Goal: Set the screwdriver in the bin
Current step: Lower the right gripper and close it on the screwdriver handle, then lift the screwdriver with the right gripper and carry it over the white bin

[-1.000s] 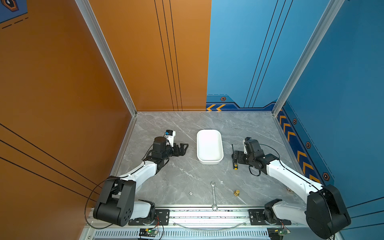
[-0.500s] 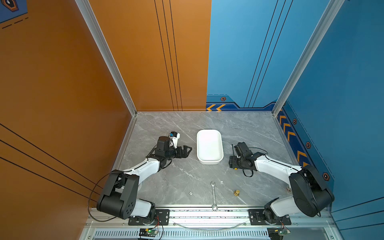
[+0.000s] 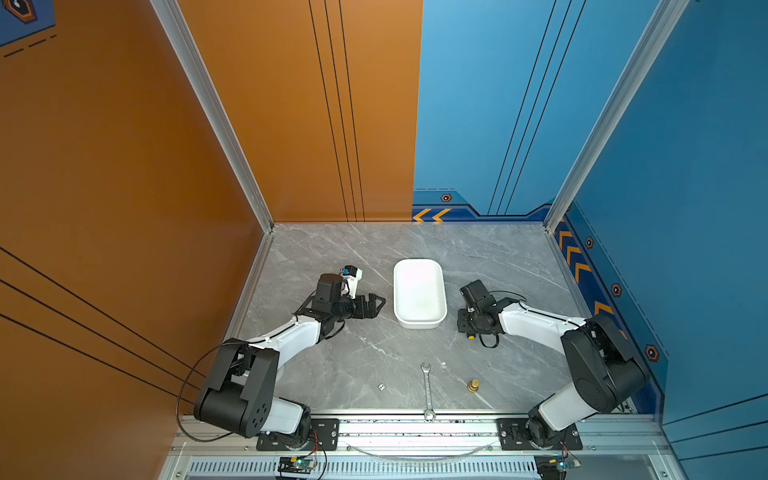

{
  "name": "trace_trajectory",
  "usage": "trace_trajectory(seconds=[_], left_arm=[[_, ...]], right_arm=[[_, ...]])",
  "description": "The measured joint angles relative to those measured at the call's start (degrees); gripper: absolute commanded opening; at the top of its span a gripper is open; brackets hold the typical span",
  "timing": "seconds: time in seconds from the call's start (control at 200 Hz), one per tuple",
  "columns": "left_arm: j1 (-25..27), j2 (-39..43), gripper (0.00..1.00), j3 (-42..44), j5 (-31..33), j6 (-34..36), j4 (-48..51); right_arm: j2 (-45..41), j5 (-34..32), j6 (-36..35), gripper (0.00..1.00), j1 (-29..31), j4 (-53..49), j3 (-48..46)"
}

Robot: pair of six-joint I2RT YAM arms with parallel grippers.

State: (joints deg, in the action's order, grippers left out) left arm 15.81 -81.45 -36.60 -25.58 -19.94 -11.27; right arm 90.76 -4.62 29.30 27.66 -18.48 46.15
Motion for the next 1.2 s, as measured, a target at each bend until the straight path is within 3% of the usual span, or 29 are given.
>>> trace_trajectory(seconds=[0.095,0.18,0.36,0.551,0.676,0.966,1.197], left_arm=[[0.1,0.0,0.98,-0.5,0.0,0.1,0.6],[0.1,0.0,0.98,-0.7,0.0,0.2,0.7],[0.1,0.0,0.98,-0.7,0.0,0.3,0.9],[0.1,0.0,0.98,-0.7,0.0,0.7,1.5],[0.1,0.0,0.98,-0.7,0.0,1.3,2.6],[0.1,0.0,0.98,-1.1,0.0,2.6,3.8],[0.1,0.0,0.98,-1.2,0.0,2.6,3.8]], right_arm=[[0.3,-0.1,0.2,0.45,0.0,0.0,0.4],[0.6,-0.3,0.2,0.31,0.0,-0.1,0.4],[1.0,-0.5,0.1,0.2,0.0,-0.6,1.0],[1.2,-0.5,0.1,0.01,0.0,-1.4,1.5],[-0.6,-0.3,0.1,0.0,0.0,-2.8,1.6],[-15.7,2.4,0.3,0.0,2.0,-5.5,8.3],[-13.3,2.9,2.4,0.0,9.6,-4.8,17.9]])
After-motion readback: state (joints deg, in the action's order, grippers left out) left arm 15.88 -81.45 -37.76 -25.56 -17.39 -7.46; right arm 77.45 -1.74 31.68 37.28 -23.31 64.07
